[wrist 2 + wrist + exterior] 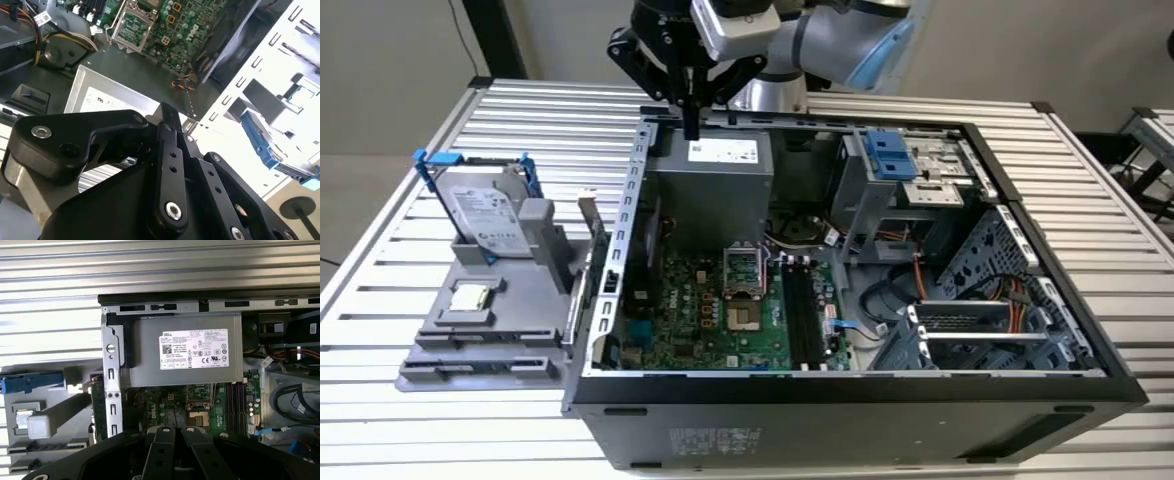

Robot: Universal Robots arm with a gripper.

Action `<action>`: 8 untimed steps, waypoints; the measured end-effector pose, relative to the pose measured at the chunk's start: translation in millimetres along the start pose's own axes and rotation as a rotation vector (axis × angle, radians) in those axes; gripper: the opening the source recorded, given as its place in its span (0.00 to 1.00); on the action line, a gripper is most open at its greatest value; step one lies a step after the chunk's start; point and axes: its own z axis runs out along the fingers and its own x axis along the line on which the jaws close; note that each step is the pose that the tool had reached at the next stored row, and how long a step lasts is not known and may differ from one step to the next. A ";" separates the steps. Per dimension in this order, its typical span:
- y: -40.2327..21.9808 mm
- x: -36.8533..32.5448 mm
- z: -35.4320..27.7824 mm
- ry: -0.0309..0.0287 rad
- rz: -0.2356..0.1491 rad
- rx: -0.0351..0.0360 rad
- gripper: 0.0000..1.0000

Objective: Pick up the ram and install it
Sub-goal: 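Reach for the ram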

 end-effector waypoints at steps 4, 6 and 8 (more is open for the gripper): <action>-0.4 6.1 -0.1 -0.0001 0.000 -0.0001 0.00; -0.6 8.7 -0.2 0.0000 0.000 0.0000 0.00; -0.8 11.9 -0.2 0.0000 0.000 -0.0001 0.00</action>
